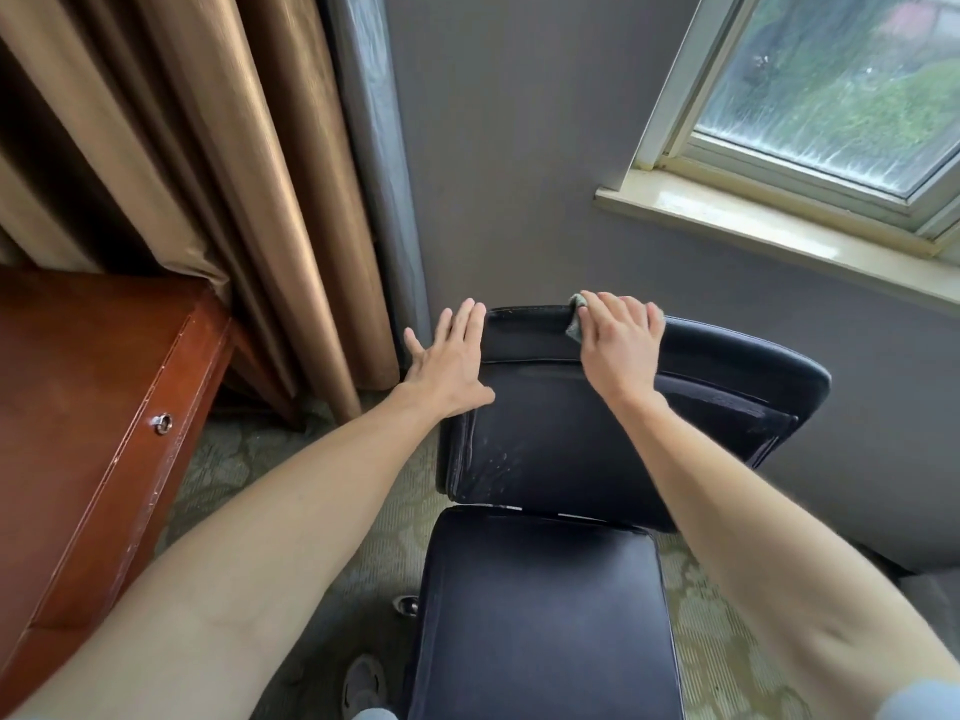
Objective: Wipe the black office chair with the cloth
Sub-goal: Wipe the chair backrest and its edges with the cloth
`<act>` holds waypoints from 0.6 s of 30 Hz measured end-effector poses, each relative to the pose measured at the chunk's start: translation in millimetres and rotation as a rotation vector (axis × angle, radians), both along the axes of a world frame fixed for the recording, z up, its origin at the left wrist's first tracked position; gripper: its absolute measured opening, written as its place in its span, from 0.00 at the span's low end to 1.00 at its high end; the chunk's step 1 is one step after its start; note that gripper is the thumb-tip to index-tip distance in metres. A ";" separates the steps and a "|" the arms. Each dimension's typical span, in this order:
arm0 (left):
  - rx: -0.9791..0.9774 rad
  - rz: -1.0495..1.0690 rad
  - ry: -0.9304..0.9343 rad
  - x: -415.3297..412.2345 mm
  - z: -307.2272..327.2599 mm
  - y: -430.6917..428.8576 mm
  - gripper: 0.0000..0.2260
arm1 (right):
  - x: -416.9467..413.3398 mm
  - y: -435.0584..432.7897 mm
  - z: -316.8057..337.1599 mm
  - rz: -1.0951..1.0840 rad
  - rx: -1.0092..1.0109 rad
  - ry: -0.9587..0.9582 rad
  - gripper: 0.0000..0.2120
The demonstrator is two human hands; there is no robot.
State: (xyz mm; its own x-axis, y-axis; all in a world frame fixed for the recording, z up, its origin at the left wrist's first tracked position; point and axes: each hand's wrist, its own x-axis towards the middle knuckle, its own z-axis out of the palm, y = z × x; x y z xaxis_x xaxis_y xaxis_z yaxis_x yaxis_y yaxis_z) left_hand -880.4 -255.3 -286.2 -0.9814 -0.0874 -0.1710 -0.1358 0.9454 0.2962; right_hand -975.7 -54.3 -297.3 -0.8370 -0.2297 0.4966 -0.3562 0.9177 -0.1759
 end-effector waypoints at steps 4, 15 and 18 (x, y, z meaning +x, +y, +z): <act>0.008 0.036 -0.020 7.3 -0.2 -5.0 0.52 | 16.1 -49.6 -8.9 0.017 -0.091 0.033 0.13; -0.036 0.108 0.012 11.8 -2.9 4.1 0.49 | 12.3 -10.3 -1.8 0.065 -0.007 0.030 0.15; -0.095 0.119 0.016 10.6 -0.5 7.3 0.49 | -2.2 39.9 -0.9 -0.100 -0.038 -0.120 0.19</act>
State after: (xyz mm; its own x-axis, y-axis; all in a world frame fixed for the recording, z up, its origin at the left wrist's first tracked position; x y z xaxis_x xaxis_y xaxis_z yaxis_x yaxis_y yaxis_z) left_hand -869.8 -248.0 -286.7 -0.9656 -0.2182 -0.1412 -0.2445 0.9469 0.2090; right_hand -977.9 -14.3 -298.1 -0.9087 -0.1250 0.3984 -0.2375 0.9395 -0.2469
